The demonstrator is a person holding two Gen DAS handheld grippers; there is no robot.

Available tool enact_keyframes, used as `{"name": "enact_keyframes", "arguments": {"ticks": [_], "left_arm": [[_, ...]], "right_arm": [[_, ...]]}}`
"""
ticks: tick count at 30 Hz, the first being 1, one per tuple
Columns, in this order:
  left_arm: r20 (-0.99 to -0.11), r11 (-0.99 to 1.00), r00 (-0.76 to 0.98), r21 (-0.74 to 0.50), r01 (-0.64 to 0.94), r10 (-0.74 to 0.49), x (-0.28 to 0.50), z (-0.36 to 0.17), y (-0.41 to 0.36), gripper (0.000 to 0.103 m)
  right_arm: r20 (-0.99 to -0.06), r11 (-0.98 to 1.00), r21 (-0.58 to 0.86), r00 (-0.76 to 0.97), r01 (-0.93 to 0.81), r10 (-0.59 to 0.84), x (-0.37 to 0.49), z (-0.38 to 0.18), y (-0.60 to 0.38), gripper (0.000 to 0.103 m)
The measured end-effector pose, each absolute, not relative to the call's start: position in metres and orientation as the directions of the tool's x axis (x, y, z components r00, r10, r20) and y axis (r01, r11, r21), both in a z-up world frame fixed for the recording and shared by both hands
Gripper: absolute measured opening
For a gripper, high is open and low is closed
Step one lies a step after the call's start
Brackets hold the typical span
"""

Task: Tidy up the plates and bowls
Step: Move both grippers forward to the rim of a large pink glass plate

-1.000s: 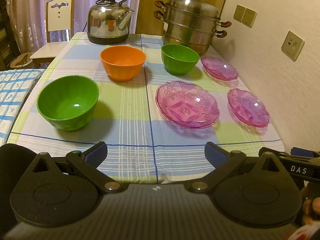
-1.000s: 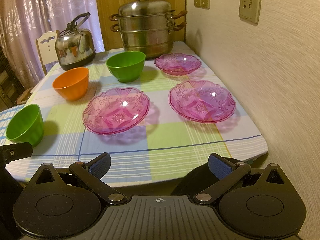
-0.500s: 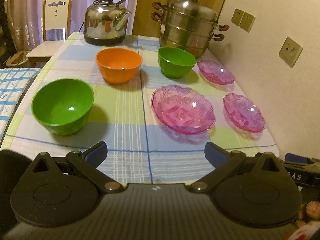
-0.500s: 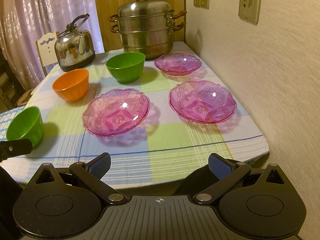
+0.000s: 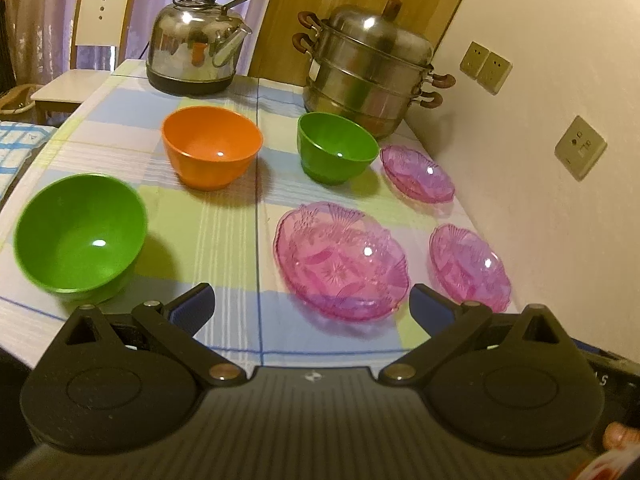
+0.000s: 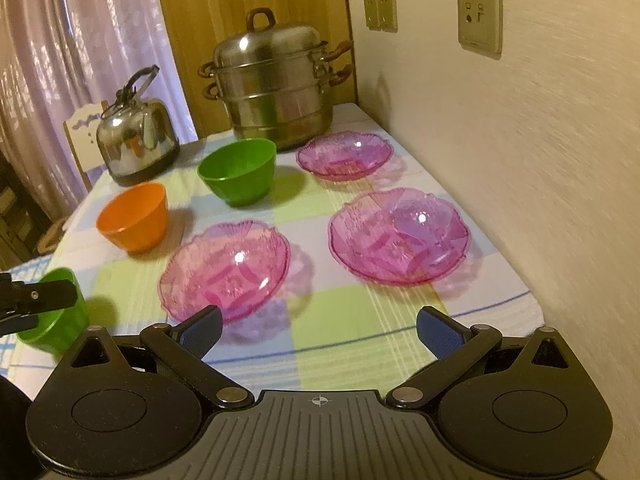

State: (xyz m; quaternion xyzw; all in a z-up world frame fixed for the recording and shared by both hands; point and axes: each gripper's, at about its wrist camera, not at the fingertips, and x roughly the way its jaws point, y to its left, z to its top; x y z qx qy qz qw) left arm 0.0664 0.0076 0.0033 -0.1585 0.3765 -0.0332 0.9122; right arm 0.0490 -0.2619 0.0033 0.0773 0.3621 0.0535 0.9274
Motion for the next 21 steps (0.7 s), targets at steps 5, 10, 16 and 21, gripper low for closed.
{"name": "enact_keyframes", "arguments": {"ticks": [5,10,16,21], "left_arm": [[-0.67,0.943,0.717,-0.328,-0.053,-0.192,0.092,-0.009,0.007,0.103],[-0.684,0.939,0.697,-0.342,-0.044,-0.217,0.122,-0.031,0.005,0.103],[-0.712,0.959,0.676,-0.283,-0.029,-0.19,0.158,-0.059,-0.002,0.102],[-0.721,0.966,0.667,-0.26,-0.009,-0.188,0.182,-0.081,-0.004,0.095]], "right_arm": [[-0.664,0.976,0.21,0.726,-0.049,0.18,0.071,-0.002,-0.26,0.102],[-0.67,0.974,0.22,0.715,-0.063,0.197,0.098,-0.016,-0.254,0.102],[-0.699,0.967,0.248,0.68,-0.059,0.221,0.13,-0.04,-0.252,0.09],[-0.725,0.967,0.247,0.65,-0.062,0.226,0.153,-0.063,-0.247,0.073]]}}
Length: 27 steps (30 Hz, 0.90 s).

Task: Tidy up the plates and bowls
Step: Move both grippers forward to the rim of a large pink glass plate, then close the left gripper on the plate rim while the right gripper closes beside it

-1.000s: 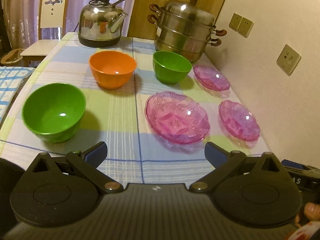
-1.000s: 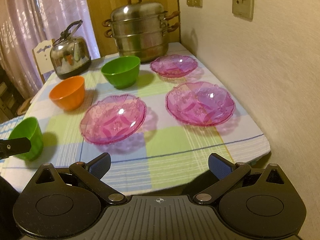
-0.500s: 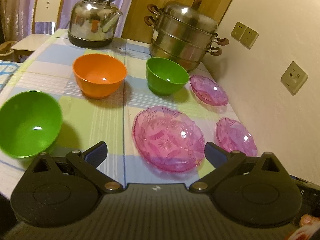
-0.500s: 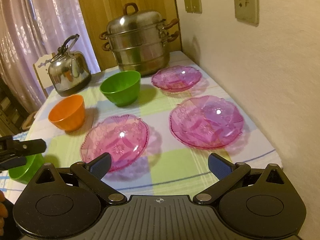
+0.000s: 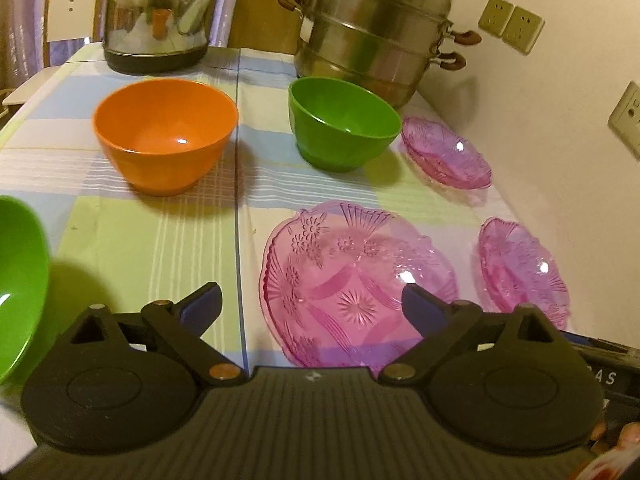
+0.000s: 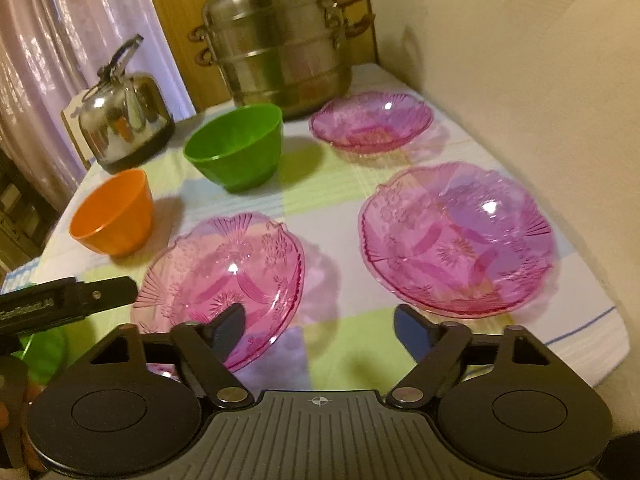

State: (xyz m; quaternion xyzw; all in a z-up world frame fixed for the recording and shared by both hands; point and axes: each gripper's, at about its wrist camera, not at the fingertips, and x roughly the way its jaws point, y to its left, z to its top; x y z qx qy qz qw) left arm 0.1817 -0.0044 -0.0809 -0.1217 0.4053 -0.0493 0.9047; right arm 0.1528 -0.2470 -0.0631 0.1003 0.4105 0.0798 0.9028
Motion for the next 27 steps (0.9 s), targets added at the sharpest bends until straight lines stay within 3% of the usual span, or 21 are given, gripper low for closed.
{"name": "enact_keyframes", "arguments": {"ticks": [14,19,27], "left_arm": [[-0.703,0.967,0.683,-0.252,0.02,-0.198,0.199,-0.109,-0.002,0.075],[-0.711,0.965,0.673,-0.26,0.017,-0.203,0.203,-0.114,-0.005,0.05],[-0.732,0.96,0.651,-0.278,-0.018,-0.2,0.204,-0.123,0.001,0.034]], "right_arm": [[-0.736,0.96,0.275,0.629,-0.059,0.25,0.188,-0.098,-0.237,0.049],[-0.742,0.96,0.274,0.625,-0.05,0.244,0.193,-0.102,-0.235,0.044],[-0.75,0.955,0.294,0.612,-0.031,0.251,0.199,-0.105,-0.233,0.038]]}}
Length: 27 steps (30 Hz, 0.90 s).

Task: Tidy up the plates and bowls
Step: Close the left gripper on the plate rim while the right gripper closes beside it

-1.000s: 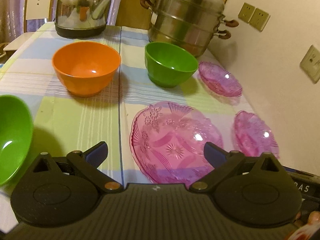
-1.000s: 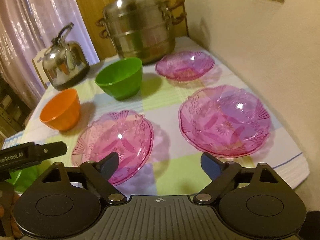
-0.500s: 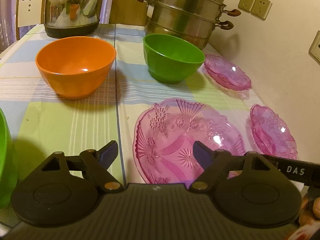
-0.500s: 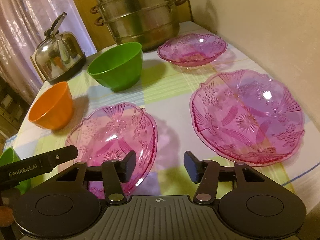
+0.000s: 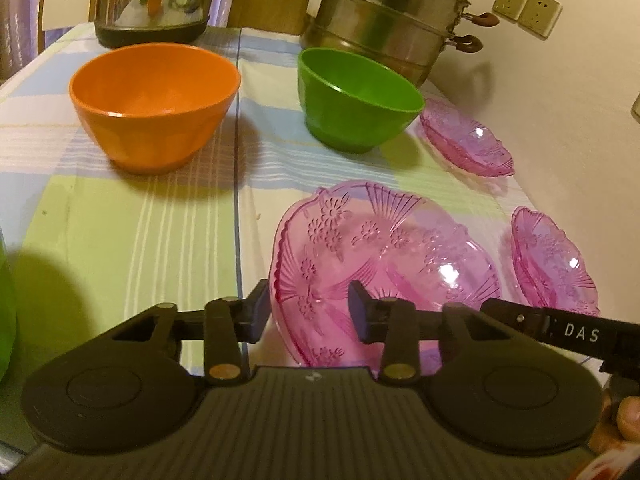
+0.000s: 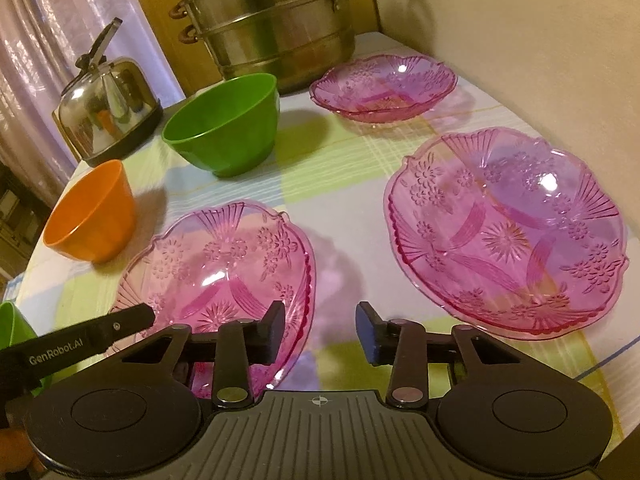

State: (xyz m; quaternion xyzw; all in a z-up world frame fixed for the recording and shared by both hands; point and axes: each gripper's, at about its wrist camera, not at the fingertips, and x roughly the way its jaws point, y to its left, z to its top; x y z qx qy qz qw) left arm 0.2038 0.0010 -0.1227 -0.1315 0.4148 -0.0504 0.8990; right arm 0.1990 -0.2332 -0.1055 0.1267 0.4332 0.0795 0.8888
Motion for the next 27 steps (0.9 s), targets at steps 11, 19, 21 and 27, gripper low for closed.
{"name": "enact_keyframes", "arguments": {"ticks": [11,19,21,27], "left_arm": [[-0.741,0.961,0.649,-0.272,-0.053,-0.173,0.2036,-0.1241,0.0057,0.025],[-0.741,0.961,0.651,-0.268,-0.062,-0.164,0.2024,-0.1239,0.0068,0.016],[-0.742,0.964,0.651,-0.26,-0.06,-0.16,0.2027,-0.1234,0.0064,0.016],[-0.743,0.968,0.652,-0.244,-0.053,-0.151,0.203,-0.121,0.0061,0.01]], "right_arm": [[-0.755,0.958,0.287,0.609,-0.027,0.243,0.2047,-0.1076,-0.2301,0.019],[-0.755,0.958,0.284,0.607,-0.038,0.248,0.2044,-0.1069,-0.2247,0.009],[-0.756,0.958,0.285,0.606,-0.036,0.248,0.2044,-0.1066,-0.2242,0.009],[-0.76,0.96,0.279,0.602,-0.037,0.244,0.2026,-0.1038,-0.2236,0.009]]}}
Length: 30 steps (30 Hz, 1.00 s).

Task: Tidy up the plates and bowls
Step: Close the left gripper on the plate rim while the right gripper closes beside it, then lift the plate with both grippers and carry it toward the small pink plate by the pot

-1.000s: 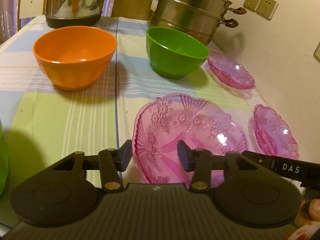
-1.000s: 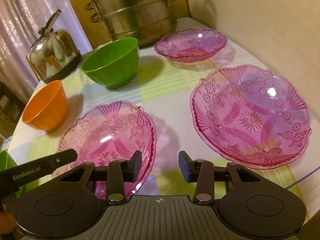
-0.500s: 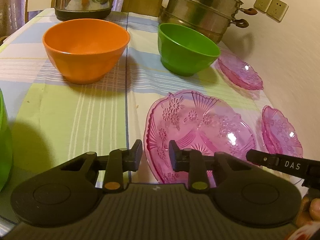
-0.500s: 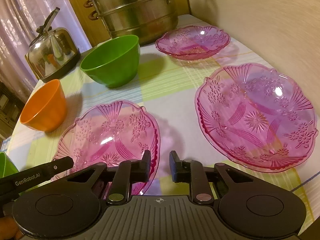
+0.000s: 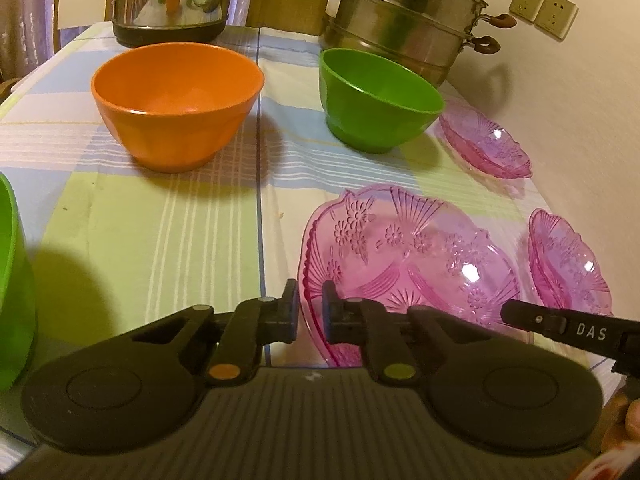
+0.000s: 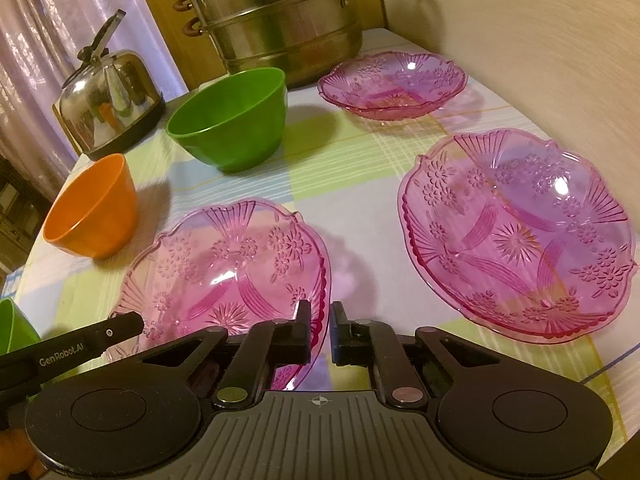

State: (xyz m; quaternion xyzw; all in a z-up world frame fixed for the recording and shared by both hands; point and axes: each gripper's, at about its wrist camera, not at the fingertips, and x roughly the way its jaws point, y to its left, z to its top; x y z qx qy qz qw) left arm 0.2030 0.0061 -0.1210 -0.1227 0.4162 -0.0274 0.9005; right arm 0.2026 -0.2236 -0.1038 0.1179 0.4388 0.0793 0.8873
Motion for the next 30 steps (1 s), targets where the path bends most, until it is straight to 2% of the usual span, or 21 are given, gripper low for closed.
{"name": "enact_keyframes", "arguments": {"ticks": [15,23,30], "left_arm": [[-0.681,0.973,0.707,-0.225,0.041,-0.188,0.21,-0.074,-0.017,0.01],[-0.656,0.963,0.712,-0.239,0.121,-0.252,0.256,-0.047,-0.055,0.01],[-0.638,0.957,0.717,-0.245,0.156,-0.281,0.319,-0.036,-0.094,0.01]], "right_arm": [[-0.717,0.964,0.265,0.663,-0.022,0.213,0.189,-0.069,-0.24,0.009],[-0.667,0.968,0.251,0.73,0.031,0.149,0.202,-0.034,-0.269,0.009],[-0.649,0.967,0.241,0.755,0.082,0.098,0.246,-0.025,-0.303,0.009]]}}
